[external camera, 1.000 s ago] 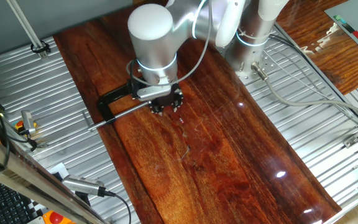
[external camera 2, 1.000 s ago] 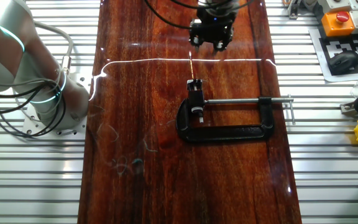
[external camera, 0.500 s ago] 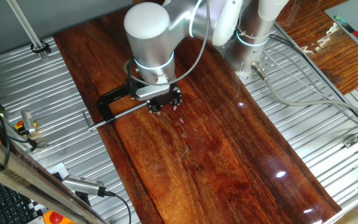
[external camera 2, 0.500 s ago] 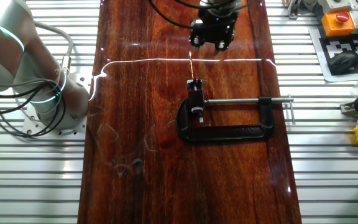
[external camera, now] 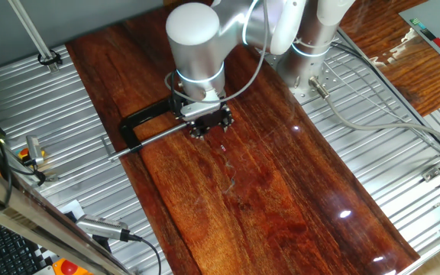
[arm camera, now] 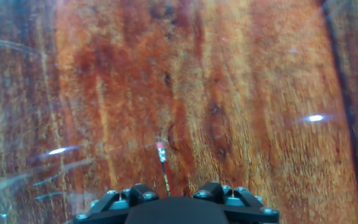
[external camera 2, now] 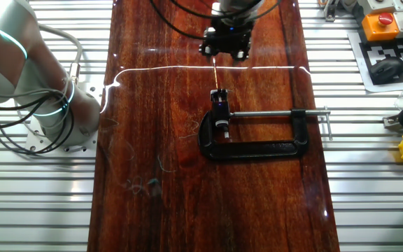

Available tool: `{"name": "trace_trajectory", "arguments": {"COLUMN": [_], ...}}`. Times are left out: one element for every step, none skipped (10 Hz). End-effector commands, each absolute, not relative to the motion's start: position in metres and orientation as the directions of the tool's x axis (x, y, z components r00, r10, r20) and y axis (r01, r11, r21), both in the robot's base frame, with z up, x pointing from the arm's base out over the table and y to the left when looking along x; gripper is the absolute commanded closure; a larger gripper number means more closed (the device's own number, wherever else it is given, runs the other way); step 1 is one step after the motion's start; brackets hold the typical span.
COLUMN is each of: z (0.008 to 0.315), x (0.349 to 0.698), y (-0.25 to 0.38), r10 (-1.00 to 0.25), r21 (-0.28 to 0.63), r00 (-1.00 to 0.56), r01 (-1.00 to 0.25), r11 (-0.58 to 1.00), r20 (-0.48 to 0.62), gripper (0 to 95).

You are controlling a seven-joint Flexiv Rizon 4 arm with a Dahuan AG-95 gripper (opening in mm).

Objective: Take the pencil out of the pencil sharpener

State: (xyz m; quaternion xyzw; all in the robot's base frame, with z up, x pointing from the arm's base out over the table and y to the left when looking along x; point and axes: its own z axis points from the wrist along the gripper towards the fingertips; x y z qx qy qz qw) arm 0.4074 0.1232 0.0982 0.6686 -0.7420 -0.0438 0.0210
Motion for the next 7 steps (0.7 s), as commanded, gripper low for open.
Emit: {"name": "trace_trajectory", "arguments": {"z": [0.0904,0.0904,0.0904,0.0904,0.0904,0.0904,0.0904], "x": [0.4097,0.4097,0.4097,0.4097,0.4097,0.4097,0.4097], "y": [0.1236,0.1236,0.1236,0.1236,0.1236,0.1236,0.1236], "r10": [-0.991,-0.99,-0.99,-0.988,-0.987,-0.988,-0.991], "r21": [0.08,0.079,0.076,0.079,0.081,0.082,0.082], "r00": [-0.132,-0.135,-0.138,-0.152,-0.159,-0.152,-0.13], "r01": [-0.988,-0.988,-0.988,-0.985,-0.984,-0.985,-0.988], "r11": [0.129,0.133,0.137,0.15,0.157,0.15,0.128], "r20": [-0.027,-0.027,-0.019,-0.017,-0.017,-0.017,-0.019], "gripper": [38.0,38.0,38.0,38.0,38.0,38.0,38.0]}}
